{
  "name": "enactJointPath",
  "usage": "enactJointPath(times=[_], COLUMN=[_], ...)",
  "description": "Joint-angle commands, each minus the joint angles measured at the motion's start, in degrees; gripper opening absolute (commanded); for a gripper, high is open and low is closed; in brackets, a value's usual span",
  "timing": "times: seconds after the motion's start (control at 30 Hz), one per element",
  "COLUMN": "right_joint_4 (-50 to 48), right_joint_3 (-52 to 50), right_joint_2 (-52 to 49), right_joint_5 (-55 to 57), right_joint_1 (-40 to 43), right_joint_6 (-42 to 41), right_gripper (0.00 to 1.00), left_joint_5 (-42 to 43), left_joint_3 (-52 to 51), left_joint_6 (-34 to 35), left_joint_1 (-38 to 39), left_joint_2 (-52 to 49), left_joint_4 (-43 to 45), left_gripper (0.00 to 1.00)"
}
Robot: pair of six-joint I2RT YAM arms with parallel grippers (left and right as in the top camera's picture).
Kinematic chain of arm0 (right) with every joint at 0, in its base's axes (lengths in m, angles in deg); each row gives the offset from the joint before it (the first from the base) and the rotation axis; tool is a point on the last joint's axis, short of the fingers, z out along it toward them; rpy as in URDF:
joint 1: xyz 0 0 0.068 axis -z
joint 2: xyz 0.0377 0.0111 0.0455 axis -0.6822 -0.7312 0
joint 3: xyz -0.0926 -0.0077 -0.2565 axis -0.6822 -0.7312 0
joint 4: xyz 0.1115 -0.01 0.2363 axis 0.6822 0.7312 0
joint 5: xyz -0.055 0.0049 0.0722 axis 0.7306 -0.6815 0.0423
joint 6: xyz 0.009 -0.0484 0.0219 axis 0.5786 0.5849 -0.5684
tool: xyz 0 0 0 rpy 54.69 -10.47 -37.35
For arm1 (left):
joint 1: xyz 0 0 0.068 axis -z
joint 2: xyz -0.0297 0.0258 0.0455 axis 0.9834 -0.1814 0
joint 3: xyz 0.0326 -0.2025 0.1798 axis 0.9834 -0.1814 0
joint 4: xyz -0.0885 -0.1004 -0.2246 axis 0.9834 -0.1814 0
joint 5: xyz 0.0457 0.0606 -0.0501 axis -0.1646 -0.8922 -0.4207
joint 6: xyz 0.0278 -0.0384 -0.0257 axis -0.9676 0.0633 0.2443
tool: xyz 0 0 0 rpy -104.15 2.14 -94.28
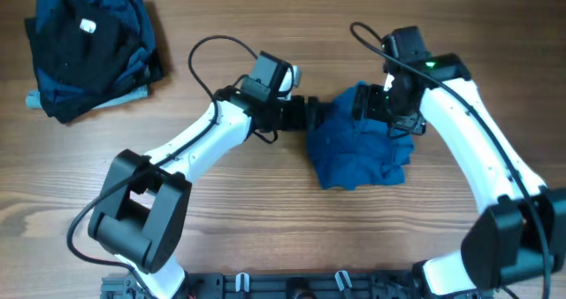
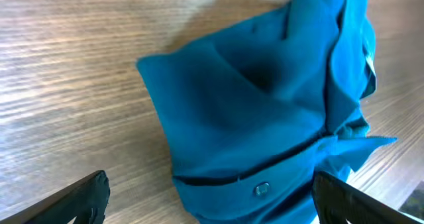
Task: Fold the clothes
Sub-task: 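Release the right gripper and lift the bundle with the left gripper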
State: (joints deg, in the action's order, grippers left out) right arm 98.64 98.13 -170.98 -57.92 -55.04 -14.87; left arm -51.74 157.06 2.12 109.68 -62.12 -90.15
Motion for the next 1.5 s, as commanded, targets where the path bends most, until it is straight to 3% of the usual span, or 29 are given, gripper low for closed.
enactJointPath(times=[0.0, 0.13, 0.23, 0.3, 0.73, 1.0, 1.17, 1.23, 1.33, 1.4, 1.47], right_joint_4=[0.63, 1.73, 3.56, 3.63, 1.79, 1.70, 0.15, -1.11, -1.62, -1.66, -1.68], right_joint_3=[1.18, 1.18, 1.16, 1.16, 1.16, 1.11, 0.68, -0.17, -1.11, -1.11, -1.11], right_joint_2=[4.31, 7.58, 8.04, 8.04, 8.02, 8.02, 7.98, 7.85, 7.85, 7.80, 7.80], right_joint_5=[-1.46, -6.84, -12.22, -12.55, -12.52, -12.52, -12.28, -12.33, -12.31, -12.35, -12.35], right_joint_1=[5.03, 14.84, 21.49, 22.95, 22.95, 22.93, 22.95, 22.93, 22.93, 22.93, 22.93], right_joint_6=[0.70, 5.16, 9.70, 9.73, 9.62, 9.75, 11.45, 11.41, 11.41, 11.39, 11.41], right_gripper=[1.00, 1.00, 1.00, 1.00, 1.00, 1.00, 1.00, 1.00, 1.00, 1.00, 1.00], left_joint_5=[0.94, 1.29, 10.97, 16.98, 19.89, 13.92, 12.63, 8.09, 4.09, -2.64, -5.42], left_joint_3=[0.15, -0.57, -6.69, -10.71, -11.10, -11.10, -11.10, -11.10, -11.10, -11.10, -11.10], left_joint_6=[0.76, 0.79, 2.05, 3.91, 11.56, 20.57, 21.66, 24.83, 25.79, 30.32, 30.38], left_joint_1=[-0.13, 0.02, -0.83, -1.14, -0.48, 7.17, 7.74, 7.80, 7.87, 8.44, 9.44], left_joint_2=[-0.74, -0.81, -0.83, -0.83, -8.00, -10.25, -12.83, -12.83, -12.83, -12.83, -12.83], left_joint_4=[-1.86, -4.35, 0.28, 7.69, 13.64, 25.75, 31.78, 33.05, 33.29, 33.51, 34.91], left_gripper=[0.98, 1.00, 1.00, 1.00, 1.00, 0.95, 0.95, 0.96, 0.83, 0.91, 0.92])
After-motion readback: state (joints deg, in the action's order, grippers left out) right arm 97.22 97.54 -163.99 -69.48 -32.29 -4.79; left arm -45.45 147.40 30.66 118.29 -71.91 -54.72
